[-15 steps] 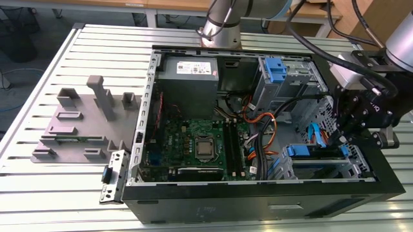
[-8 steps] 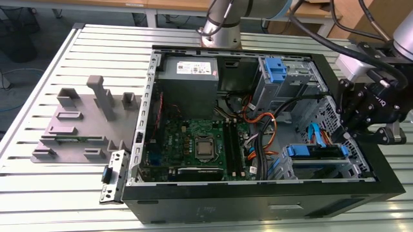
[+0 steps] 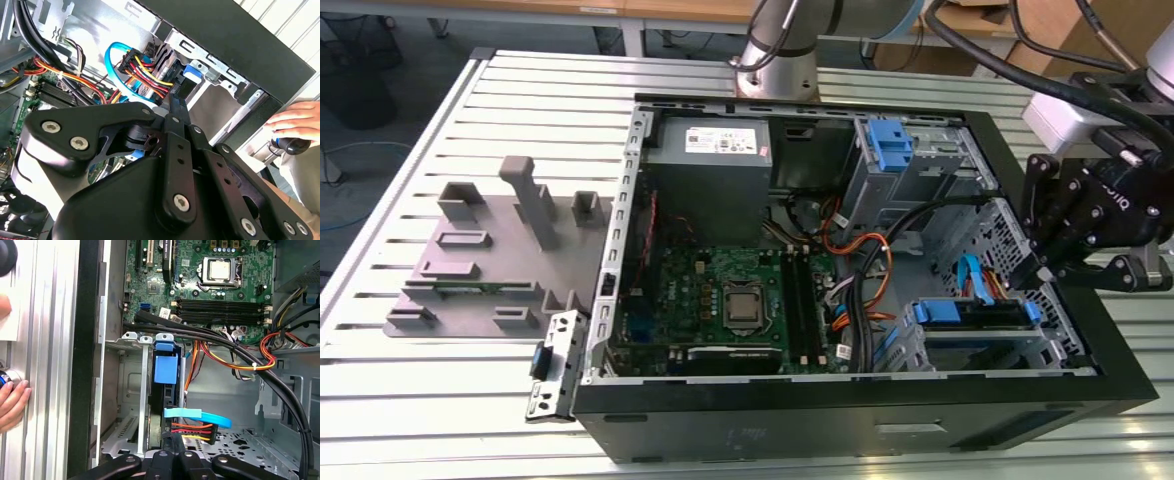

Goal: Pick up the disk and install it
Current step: 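Insert the second disk wire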

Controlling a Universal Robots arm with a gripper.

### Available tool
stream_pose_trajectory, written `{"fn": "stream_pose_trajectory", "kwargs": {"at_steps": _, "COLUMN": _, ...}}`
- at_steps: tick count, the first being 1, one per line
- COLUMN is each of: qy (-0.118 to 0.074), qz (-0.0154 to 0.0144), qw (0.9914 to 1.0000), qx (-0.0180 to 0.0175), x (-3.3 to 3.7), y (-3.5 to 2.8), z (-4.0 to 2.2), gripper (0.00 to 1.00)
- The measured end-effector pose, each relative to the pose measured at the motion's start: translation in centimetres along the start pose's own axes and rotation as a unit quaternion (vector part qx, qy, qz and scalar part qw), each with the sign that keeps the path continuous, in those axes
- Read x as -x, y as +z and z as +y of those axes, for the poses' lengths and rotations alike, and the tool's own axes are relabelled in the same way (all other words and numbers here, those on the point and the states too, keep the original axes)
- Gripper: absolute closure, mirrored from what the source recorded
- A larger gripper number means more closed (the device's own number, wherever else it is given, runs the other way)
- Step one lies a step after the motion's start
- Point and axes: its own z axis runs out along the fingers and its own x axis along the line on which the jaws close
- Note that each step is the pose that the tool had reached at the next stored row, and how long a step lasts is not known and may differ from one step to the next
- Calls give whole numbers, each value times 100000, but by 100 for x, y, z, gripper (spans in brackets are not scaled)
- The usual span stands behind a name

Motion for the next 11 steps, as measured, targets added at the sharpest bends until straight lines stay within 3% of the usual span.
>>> {"fn": "stream_pose_trajectory", "kwargs": {"at_steps": 11, "qy": 1, "qz": -1, "qw": 100000, "qx": -2, "x": 0, "y": -6, "z": 0, "gripper": 89}}
